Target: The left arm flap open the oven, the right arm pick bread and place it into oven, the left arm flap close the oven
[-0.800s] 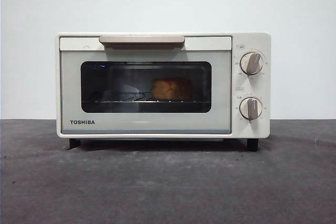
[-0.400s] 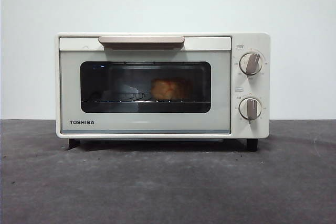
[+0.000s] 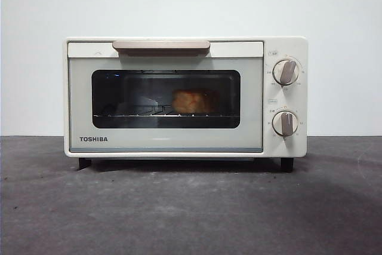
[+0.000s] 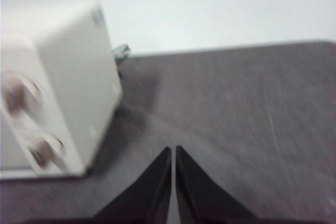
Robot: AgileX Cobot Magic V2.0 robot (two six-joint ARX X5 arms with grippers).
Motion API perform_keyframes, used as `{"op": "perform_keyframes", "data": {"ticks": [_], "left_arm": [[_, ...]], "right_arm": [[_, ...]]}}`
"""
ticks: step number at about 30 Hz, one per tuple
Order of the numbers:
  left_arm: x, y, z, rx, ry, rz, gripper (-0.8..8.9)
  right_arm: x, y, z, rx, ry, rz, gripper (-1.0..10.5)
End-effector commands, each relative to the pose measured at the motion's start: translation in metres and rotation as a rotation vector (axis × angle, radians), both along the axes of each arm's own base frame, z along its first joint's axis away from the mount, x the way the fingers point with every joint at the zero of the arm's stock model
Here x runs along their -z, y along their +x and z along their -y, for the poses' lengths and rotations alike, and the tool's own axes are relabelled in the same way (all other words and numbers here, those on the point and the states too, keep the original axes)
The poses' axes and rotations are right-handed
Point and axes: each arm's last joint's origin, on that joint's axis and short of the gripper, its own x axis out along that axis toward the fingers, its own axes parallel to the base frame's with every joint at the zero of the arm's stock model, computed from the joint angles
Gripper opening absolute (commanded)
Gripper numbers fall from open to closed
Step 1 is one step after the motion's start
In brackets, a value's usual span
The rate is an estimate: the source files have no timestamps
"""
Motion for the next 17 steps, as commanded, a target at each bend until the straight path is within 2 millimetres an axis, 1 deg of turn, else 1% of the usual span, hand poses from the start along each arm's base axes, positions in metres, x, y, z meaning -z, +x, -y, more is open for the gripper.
{"op": "perform_keyframes", "data": {"ticks": [1,4,8,10,17], "left_arm": [[0.007,0.001,0.000,0.010,0.007,-0.023,0.10],[0.007,0.001,0.000,0.010,0.007,-0.023,0.10],[0.007,0.001,0.000,0.010,0.007,-0.023,0.10],[0.007,0.001,0.000,0.010,0.007,-0.023,0.10],[0.007,0.001,0.000,0.010,0.007,-0.023,0.10]], "right_arm": [[0.010,-0.001,0.000,-0.031,-0.065,0.014,0.1],[0.023,-0.002,-0.001,-0.058,-0.105,0.011,0.1],[0.036,-0.003,-0.001,-0.059,-0.107,-0.010,0.1],[0.040,-0.004,0.000,-0.056,-0.108,-0.044,0.1],[0.040,-0.004,0.000,-0.057,-0.129,-0.039,0.1]]}}
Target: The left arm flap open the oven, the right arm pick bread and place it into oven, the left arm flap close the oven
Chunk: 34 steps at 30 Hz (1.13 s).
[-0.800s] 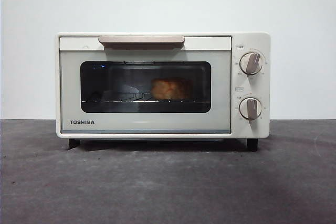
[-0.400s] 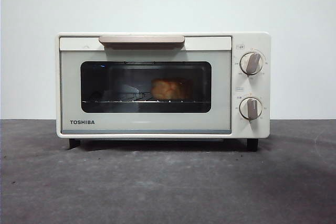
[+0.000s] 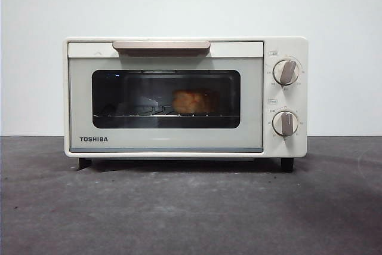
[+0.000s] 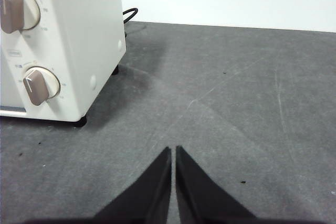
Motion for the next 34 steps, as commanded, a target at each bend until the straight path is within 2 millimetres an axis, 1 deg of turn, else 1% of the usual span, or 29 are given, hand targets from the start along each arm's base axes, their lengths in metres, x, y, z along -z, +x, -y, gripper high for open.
{"op": "perform_keyframes", "data": {"ticks": [1,34], "left_arm": [[0.0072,0.0009,0.0003,0.009,0.007,-0.023,0.10],[0.0072,0.0009,0.0003,0.009,0.007,-0.023,0.10]], "right_arm": [[0.0027,0.0002,0.0002,0.000,-0.013,-0.009,0.1],[0.0009,0.0005,0.0002,0.000,-0.013,0.010,0.1]]}}
